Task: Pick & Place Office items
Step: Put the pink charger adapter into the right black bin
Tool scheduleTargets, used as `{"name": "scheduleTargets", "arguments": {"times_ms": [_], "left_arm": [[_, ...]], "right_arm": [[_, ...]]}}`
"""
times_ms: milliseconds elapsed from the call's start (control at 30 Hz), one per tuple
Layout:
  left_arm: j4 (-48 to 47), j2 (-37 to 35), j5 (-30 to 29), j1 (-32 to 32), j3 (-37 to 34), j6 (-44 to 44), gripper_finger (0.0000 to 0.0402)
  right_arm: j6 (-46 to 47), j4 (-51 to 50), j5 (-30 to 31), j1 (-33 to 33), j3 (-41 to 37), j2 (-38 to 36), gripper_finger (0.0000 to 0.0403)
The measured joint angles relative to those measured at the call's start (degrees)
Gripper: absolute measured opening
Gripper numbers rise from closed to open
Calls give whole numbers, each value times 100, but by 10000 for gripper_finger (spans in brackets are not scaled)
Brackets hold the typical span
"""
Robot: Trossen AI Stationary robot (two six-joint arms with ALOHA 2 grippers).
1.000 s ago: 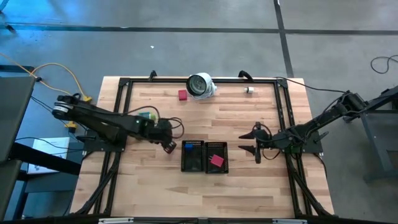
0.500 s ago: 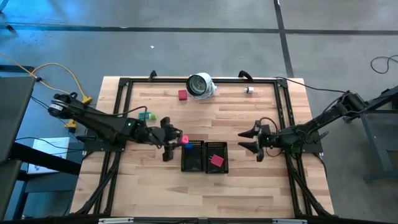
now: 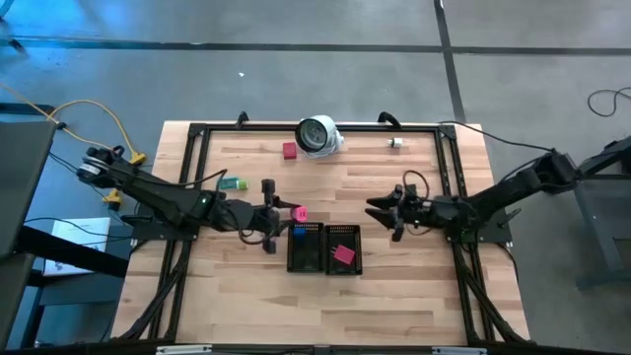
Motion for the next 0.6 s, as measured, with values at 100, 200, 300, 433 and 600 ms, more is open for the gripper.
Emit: {"name": "scheduleTargets", "arguments": {"times_ms": [100, 200, 300, 433, 600], "left_arm": [[-6, 145, -2, 104, 4, 53, 143], [-36, 394, -2, 202, 45, 229, 143], [-95, 655, -47, 263, 207, 340, 143], [-477, 936, -374, 267, 523, 444, 143], [-838, 1173, -573, 267, 906, 560, 143]], "right_arm": [[-138, 114, -597, -272, 374, 494, 175], [-224, 181, -1119, -532, 810, 960, 182], [-223, 169, -1480, -774, 1145, 1398, 197], [-9, 158, -1883, -1045, 1410, 1870, 220], [157, 157, -2174, -1242, 1662, 2275, 242]]}}
